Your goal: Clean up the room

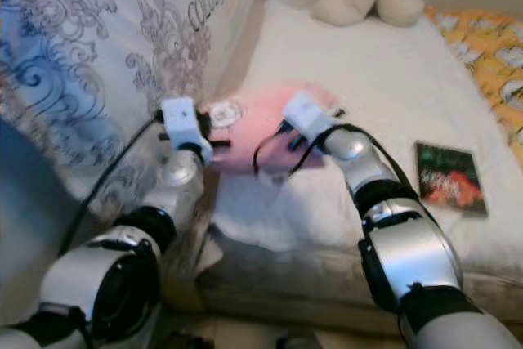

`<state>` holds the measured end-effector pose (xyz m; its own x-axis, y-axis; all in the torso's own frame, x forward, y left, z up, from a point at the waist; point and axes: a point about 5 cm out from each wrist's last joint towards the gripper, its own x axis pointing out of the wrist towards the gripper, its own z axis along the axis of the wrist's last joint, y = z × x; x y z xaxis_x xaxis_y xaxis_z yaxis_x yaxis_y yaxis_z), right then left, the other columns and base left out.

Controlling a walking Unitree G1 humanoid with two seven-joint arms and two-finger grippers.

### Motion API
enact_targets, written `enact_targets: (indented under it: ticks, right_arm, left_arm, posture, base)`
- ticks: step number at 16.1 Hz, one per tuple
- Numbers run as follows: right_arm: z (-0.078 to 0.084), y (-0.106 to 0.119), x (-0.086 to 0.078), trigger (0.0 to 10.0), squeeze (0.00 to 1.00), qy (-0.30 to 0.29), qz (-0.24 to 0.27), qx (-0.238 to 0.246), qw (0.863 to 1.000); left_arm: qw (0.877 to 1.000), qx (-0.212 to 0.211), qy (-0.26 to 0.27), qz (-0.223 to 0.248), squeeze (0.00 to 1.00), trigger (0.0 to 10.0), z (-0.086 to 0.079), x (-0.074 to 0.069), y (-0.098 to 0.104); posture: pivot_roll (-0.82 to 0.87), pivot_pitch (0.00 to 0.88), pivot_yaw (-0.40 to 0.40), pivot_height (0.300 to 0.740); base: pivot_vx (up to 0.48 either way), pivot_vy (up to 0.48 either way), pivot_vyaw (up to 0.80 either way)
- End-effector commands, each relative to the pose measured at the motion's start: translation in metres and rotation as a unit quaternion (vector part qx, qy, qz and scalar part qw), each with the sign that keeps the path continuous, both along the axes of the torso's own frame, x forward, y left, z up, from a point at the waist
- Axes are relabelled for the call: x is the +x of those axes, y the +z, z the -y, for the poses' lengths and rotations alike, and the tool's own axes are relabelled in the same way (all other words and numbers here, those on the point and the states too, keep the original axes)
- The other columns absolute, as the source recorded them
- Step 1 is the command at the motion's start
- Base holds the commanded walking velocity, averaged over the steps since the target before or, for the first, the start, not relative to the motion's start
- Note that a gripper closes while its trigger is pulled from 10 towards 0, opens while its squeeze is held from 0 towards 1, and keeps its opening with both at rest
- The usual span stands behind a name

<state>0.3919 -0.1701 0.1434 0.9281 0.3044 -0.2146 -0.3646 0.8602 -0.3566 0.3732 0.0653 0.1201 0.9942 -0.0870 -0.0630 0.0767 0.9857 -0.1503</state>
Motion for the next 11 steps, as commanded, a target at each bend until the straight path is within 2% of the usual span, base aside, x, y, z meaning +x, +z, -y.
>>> enact_targets:
  ticks: [1,3,4,5,6,7,8,9,11]
  right_arm:
    - [0.002,0.025,0.009,0.0,0.00,-0.045,0.040,0.095,0.994]
    - [0.006,0.036,0.006,0.0,0.00,-0.082,0.110,0.150,0.979]
    - [0.006,0.039,0.002,0.0,0.00,-0.088,0.138,0.150,0.975]
    - [0.003,0.046,-0.012,0.0,0.00,-0.087,0.186,0.145,0.968]
    - [0.003,0.051,-0.026,0.0,0.00,-0.097,0.209,0.149,0.962]
    - [0.003,0.049,-0.060,0.0,0.00,-0.119,0.217,0.159,0.956]
    - [0.003,0.047,-0.065,0.0,0.00,-0.122,0.212,0.161,0.956]
    - [0.004,0.036,-0.080,0.0,0.00,-0.137,0.205,0.164,0.955]
    - [0.004,0.023,-0.086,0.0,0.00,-0.157,0.184,0.167,0.956]
  left_arm:
    - [0.998,0.011,-0.016,0.059,0.00,10.0,0.003,0.005,0.022]
    - [0.993,0.008,-0.023,0.112,0.00,10.0,0.003,0.003,0.038]
    - [0.992,0.004,-0.029,0.126,0.00,10.0,0.004,0.000,0.042]
    - [0.988,-0.006,-0.043,0.152,0.00,10.0,0.006,-0.010,0.051]
    - [0.983,-0.012,-0.054,0.172,0.00,10.0,0.008,-0.020,0.058]
    - [0.975,-0.017,-0.074,0.210,0.00,10.0,0.011,-0.042,0.074]
    - [0.974,-0.016,-0.076,0.214,0.00,10.0,0.011,-0.045,0.076]
    - [0.972,-0.014,-0.075,0.222,0.00,10.0,0.009,-0.048,0.081]
    - [0.970,-0.011,-0.076,0.230,0.00,10.0,0.007,-0.046,0.084]
  posture:
    - [-0.13,0.000,0.019,0.735]
    - [-0.13,0.000,0.020,0.735]
    - [-0.13,0.000,0.020,0.735]
    - [-0.13,0.000,0.020,0.735]
    - [-0.13,0.000,0.019,0.735]
    - [-0.13,0.000,0.018,0.735]
    - [-0.13,0.000,0.018,0.735]
    - [-0.13,0.000,0.019,0.735]
    - [-0.13,0.000,0.023,0.735]
  base:
    - [0.000,0.000,0.00]
    - [0.000,0.000,0.00]
    - [0.000,0.000,0.00]
    - [0.000,0.000,0.00]
    - [0.000,0.000,0.00]
    - [0.000,0.000,0.00]
    - [0.000,0.000,0.00]
    - [0.000,0.000,0.00]
    - [0.127,0.000,0.00]
